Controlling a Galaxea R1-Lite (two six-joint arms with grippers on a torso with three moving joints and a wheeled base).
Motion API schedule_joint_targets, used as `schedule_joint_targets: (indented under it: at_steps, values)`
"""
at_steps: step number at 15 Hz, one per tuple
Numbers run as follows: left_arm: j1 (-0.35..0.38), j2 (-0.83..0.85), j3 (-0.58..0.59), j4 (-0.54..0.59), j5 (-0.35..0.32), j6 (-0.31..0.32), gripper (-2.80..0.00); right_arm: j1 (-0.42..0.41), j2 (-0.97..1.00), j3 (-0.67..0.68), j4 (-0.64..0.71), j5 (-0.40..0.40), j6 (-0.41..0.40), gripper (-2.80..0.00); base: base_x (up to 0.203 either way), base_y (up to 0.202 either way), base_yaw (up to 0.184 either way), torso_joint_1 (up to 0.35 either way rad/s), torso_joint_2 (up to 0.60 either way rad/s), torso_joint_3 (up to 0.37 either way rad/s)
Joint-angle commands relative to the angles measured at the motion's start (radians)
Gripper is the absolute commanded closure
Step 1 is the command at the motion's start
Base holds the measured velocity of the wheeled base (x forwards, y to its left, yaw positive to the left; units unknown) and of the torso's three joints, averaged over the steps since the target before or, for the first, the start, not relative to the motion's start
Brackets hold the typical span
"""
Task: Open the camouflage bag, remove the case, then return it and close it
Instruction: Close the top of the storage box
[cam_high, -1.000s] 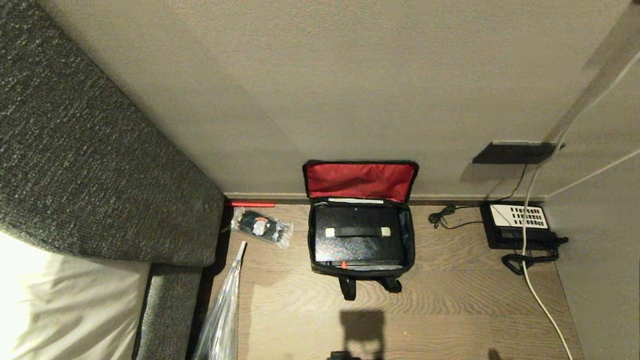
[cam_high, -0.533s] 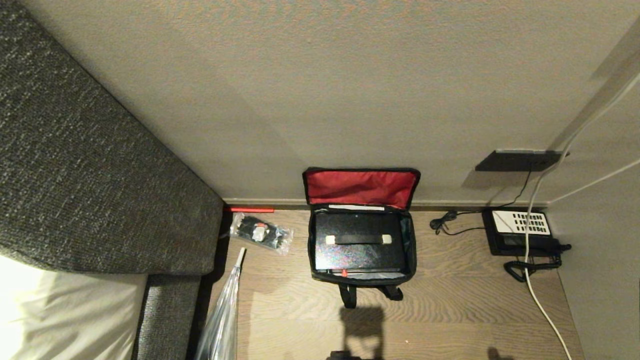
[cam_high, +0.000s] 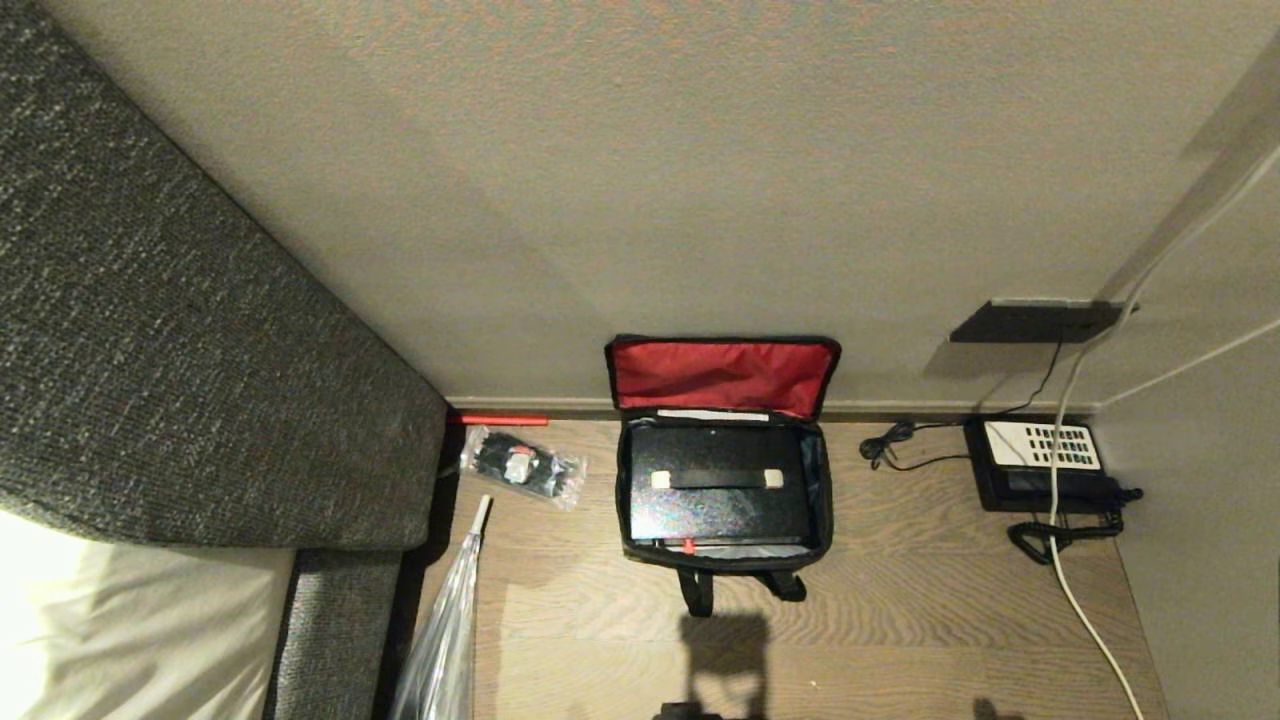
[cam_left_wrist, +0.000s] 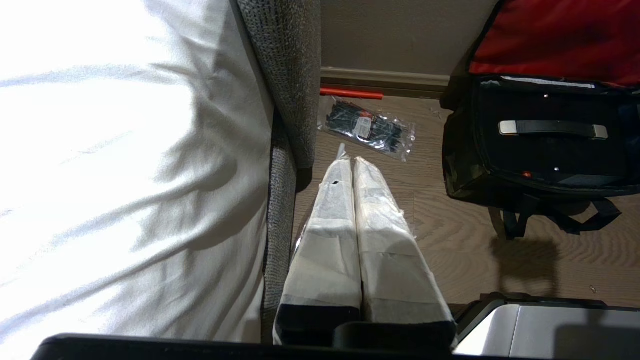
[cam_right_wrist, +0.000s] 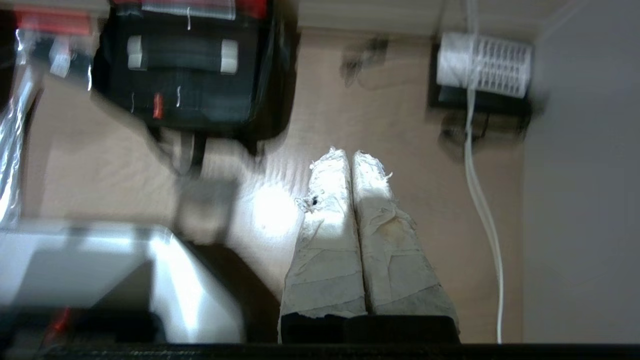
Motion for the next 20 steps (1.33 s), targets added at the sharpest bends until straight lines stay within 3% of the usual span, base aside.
schedule_joint_targets:
  at_steps: [1,3,5,7,9,14,18,20]
  values:
    - [0.0,0.001,0.0,0.0,0.0,0.001,0.0,0.0,0.002,-0.146,0.118,0.04,0.015,0.0,0.0,0.0,0.0,0.0,0.0,0.0]
    - [0.0,0.0,0.0,0.0,0.0,0.001,0.0,0.0,0.015,-0.388,0.33,0.125,0.032,0.0,0.0,0.0,0.0,0.0,0.0,0.0]
    - [0.0,0.0,0.0,0.0,0.0,0.001,0.0,0.003,0.13,-0.513,0.382,0.169,0.083,0.0,0.0,0.0,0.0,0.0,0.0,0.0]
    - [0.0,0.0,0.0,0.0,0.0,0.001,0.0,0.014,0.374,-0.598,0.354,0.206,0.148,0.0,0.0,0.0,0.0,0.0,0.0,0.0]
    - [0.0,0.0,0.0,0.0,0.0,0.001,0.0,0.023,0.739,-0.66,0.226,0.232,0.197,0.0,0.0,0.0,0.0,0.0,0.0,0.0]
    - [0.0,0.0,0.0,0.0,0.0,0.001,0.0,0.061,1.531,-0.794,-0.288,0.264,0.279,0.0,0.0,0.0,0.0,0.0,0.0,0.0]
    - [0.0,0.001,0.0,0.0,0.0,0.001,0.0,0.085,1.911,-0.86,-0.751,0.282,0.381,0.0,0.0,0.0,0.0,0.0,0.0,0.0]
    - [0.0,0.001,0.0,0.0,0.0,0.001,0.0,0.09,2.002,-0.889,-0.88,0.319,0.436,0.0,0.0,0.0,0.0,0.0,0.0,0.0]
